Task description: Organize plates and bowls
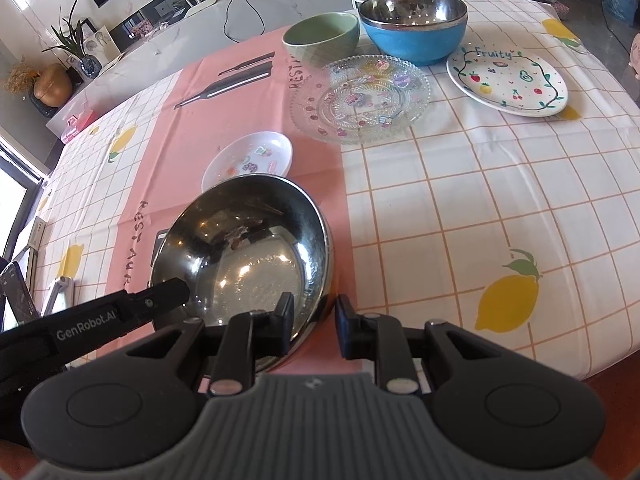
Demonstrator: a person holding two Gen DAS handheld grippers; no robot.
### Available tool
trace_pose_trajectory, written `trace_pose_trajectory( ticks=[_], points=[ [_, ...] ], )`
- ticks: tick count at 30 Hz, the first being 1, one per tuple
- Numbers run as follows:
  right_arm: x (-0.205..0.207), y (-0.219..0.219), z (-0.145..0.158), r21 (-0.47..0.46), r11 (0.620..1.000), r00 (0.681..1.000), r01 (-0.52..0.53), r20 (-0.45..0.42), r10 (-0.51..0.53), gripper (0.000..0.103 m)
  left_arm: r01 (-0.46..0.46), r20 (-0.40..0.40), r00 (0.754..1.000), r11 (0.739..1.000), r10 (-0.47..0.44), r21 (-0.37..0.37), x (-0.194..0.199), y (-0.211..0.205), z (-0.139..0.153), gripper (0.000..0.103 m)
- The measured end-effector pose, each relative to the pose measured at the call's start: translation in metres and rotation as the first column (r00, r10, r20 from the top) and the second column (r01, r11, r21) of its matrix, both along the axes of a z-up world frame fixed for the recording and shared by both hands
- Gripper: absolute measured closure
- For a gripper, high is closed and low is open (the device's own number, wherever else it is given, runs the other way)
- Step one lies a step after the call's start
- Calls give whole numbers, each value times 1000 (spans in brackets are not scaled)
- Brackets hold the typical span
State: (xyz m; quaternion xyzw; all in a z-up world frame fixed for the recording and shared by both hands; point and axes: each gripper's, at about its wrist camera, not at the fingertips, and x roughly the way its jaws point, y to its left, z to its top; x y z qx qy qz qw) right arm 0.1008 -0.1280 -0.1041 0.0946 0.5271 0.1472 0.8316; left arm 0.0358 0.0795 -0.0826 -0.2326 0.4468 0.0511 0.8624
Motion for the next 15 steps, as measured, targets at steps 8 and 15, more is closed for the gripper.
trace_pose_trajectory(
  ticks=[8,15],
  points=[
    [-3,1,8,-25,1000,999,-2,43,3,62,-18,17,1000,1000,18,10,-2,2,5,66],
    [-4,-1,12,-32,999,998,9,61,-7,48,-15,73,997,999,11,41,-4,-1,18,52]
  ],
)
